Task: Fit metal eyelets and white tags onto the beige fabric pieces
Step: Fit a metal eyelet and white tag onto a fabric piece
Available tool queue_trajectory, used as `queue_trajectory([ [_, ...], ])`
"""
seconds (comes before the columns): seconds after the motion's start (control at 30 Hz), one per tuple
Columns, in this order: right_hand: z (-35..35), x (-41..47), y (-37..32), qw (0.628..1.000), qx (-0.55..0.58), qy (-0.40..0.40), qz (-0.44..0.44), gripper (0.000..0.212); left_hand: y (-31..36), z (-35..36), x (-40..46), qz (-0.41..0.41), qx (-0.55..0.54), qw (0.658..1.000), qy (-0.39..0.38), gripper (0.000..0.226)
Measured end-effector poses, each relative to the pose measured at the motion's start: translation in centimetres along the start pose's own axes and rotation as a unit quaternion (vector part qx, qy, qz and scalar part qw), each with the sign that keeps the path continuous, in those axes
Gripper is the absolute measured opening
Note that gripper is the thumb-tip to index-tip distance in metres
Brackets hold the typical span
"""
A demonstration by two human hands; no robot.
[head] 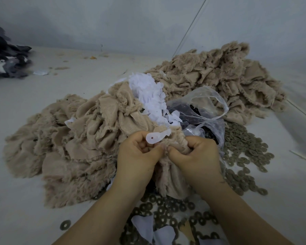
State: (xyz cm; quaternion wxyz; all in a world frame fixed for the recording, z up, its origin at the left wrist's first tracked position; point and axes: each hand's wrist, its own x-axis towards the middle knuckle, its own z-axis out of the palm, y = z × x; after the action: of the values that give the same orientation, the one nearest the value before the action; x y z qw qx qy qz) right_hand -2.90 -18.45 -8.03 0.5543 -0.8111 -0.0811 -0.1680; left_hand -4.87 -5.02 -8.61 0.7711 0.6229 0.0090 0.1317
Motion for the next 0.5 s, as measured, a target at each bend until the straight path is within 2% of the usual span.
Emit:
queue_trajectory([
  [0.33,0.06,0.10,0.06,0.997,0.066,-0.030,0.036,0.007,-0.24,-0.12,-0.11,-0.014,-0.058,0.998,0.009,0.023],
  [0.43,0.00,0.21,0.28,0.993,0.094,-0.040,0.056,0.007,-0.35,-0.12,-0.27,-0.002,-0.033,0.999,0.001,0.029],
  [0.5,-0.06,0.21,0.37,0.982,0.158,-0.064,0.086,0.012,-0.52,-0.11,-0.25,0.004,-0.018,1.000,0.004,0.027],
])
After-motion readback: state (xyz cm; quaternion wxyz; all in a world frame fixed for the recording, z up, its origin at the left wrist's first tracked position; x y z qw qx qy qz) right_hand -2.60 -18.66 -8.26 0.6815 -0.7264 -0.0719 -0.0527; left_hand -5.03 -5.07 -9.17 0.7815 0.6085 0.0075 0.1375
